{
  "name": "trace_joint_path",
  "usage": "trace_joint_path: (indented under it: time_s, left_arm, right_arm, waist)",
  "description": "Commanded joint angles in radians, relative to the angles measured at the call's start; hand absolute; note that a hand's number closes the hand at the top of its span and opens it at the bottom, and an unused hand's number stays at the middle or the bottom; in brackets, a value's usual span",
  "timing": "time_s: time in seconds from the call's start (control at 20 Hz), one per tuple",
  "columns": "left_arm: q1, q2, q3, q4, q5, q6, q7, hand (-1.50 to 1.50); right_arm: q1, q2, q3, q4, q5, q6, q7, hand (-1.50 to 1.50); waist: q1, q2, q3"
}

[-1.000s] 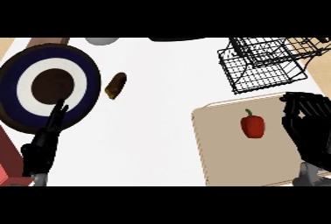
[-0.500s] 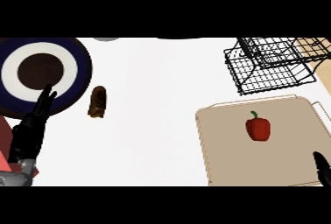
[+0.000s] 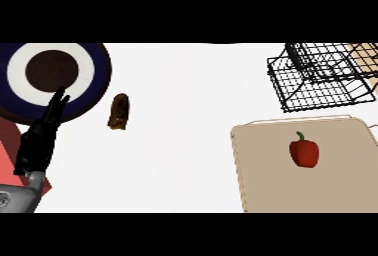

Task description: Pick the bell pepper from the tray and place it in the tiered basket

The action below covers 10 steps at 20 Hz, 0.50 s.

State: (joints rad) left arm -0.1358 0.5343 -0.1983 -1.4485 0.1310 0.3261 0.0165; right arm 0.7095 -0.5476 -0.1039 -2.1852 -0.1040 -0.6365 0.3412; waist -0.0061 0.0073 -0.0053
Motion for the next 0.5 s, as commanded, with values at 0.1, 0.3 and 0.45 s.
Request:
trace_joint_path:
  time_s: [0.1,0.3,0.45]
  left_arm:
    - [-0.064,-0.035,-0.017,0.034,-0.02,-0.01,0.042,0.0]
    - [0.019,-0.04,-0.012,-0.012,-0.032,-0.013,-0.007,0.0]
    - [-0.034,-0.039,0.014,0.003,-0.034,-0.015,0.029,0.0]
  right_arm:
    - [-0.059,-0.23,-0.074,-0.17,0.055,0.014,0.465,-1.5]
    - [-0.182,-0.296,-0.043,-0.174,0.108,0.016,0.713,-1.5]
    - [-0.298,-0.311,0.001,-0.133,0.093,0.037,0.833,-1.5]
  waist:
    - [0.019,0.002,0.001]
    - [0.033,-0.001,0.002]
    - [0.033,-0.001,0.003]
